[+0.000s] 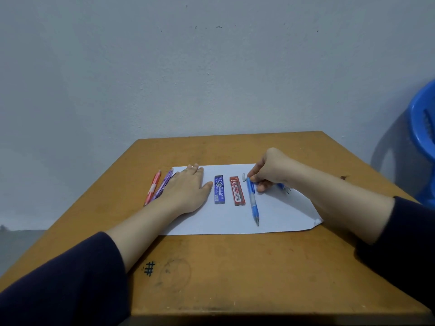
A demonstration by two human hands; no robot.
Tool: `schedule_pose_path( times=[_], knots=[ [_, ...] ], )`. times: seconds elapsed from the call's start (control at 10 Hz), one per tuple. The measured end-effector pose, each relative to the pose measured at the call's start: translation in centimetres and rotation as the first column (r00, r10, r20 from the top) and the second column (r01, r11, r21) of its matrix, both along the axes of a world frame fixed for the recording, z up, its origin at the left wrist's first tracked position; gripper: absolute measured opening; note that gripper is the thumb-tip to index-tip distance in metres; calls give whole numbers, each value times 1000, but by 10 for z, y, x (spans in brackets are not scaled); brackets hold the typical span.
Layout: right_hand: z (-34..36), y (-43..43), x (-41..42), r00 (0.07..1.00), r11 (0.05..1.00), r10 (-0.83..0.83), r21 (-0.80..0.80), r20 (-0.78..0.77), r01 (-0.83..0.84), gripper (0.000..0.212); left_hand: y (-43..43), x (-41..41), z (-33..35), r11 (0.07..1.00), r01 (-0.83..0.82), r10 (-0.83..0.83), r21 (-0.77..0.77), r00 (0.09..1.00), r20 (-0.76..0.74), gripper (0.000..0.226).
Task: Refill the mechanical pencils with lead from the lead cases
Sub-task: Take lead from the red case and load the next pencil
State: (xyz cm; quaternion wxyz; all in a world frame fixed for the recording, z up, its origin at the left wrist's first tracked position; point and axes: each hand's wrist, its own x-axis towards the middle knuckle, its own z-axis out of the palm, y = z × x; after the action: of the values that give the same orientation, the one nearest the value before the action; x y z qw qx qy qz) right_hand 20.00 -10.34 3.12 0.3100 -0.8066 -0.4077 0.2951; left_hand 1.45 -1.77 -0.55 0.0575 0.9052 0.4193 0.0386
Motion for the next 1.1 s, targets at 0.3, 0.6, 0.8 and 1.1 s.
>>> schedule_pose_path(
  times=[0.3,0.6,0.8,1.1],
  knots=[
    [3,-1,2,997,992,15,120,80,-25,8,-1,0,0,1000,-2,2,11,1000,-14,62],
    [2,-1,-4,818,897,331,112,471,-428,49,0,0,0,1000,-6,6,9,1000,-21,62],
    [-4,0,-6,688,872,471,-171,552,-459,95,-1,0,1,1000,-6,6,0,1000,-19,62],
    [-3,-2,-13,751,894,416,-78,513,-441,83,0,0,0,1000,-12,12,12,1000,-25,63]
  ],
)
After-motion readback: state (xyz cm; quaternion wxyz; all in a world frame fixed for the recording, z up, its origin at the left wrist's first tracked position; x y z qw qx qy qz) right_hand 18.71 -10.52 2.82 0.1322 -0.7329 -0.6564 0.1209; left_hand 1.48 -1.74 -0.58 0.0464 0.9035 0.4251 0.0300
